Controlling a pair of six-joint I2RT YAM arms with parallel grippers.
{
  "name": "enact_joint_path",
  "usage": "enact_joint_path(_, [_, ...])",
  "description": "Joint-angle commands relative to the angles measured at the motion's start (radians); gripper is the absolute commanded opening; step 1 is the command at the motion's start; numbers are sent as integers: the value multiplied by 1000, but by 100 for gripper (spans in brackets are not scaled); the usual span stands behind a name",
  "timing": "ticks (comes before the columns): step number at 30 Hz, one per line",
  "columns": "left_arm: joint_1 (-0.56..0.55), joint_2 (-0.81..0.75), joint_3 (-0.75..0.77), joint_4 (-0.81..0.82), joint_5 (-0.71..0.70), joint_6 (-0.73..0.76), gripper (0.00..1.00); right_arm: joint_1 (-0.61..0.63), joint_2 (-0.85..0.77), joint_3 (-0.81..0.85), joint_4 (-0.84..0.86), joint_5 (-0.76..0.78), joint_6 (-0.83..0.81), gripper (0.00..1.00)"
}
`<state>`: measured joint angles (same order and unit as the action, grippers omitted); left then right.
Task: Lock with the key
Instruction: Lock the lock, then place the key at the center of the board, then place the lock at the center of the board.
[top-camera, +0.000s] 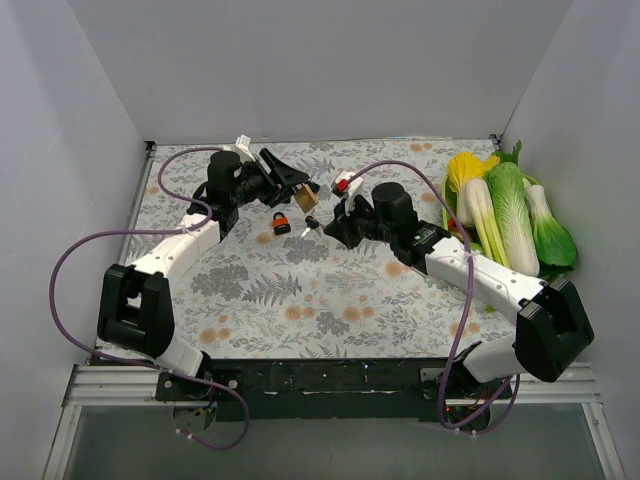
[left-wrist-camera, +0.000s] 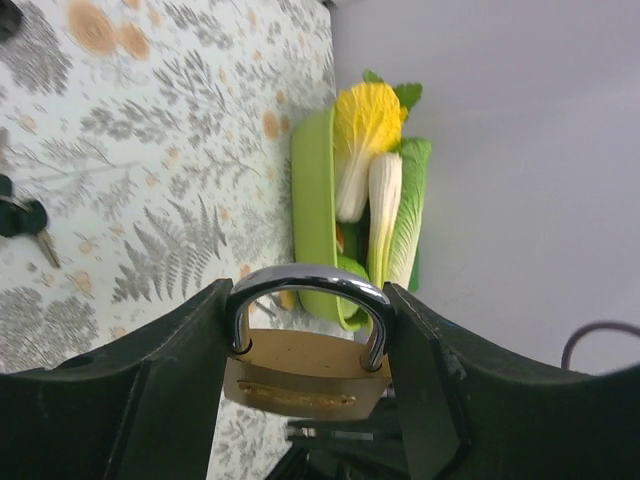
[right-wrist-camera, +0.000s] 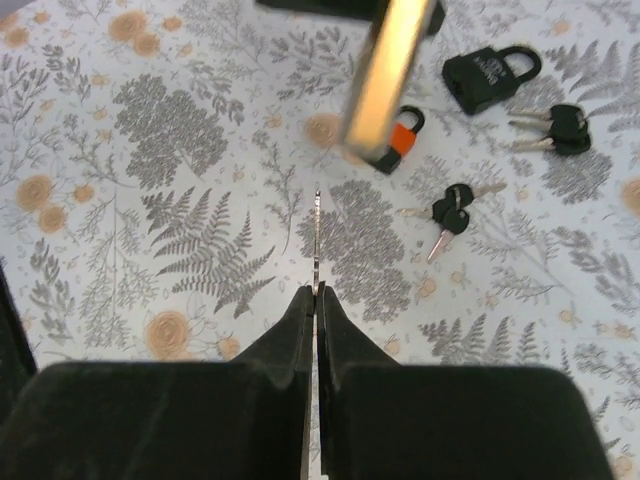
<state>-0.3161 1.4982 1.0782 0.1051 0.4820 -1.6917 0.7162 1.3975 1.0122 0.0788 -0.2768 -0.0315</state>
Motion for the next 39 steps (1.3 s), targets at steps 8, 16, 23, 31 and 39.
enact_joint_path(8, [92, -2, 141, -167, -74, 206, 0, 16, -51, -81, -4, -25, 289, 1])
enact_joint_path(16, [92, -92, 28, -593, -103, 562, 0, -27, 30, -146, 107, -67, 508, 1])
enact_joint_path(23, [66, 5, 22, -694, -151, 651, 0, -35, 147, -139, 194, -110, 582, 1])
enact_joint_path(31, [34, 135, 63, -667, -214, 693, 0, -41, 268, -156, 262, -96, 682, 1])
enact_joint_path(39, [5, 238, 81, -648, -217, 682, 0, -47, 393, -130, 280, -90, 809, 1])
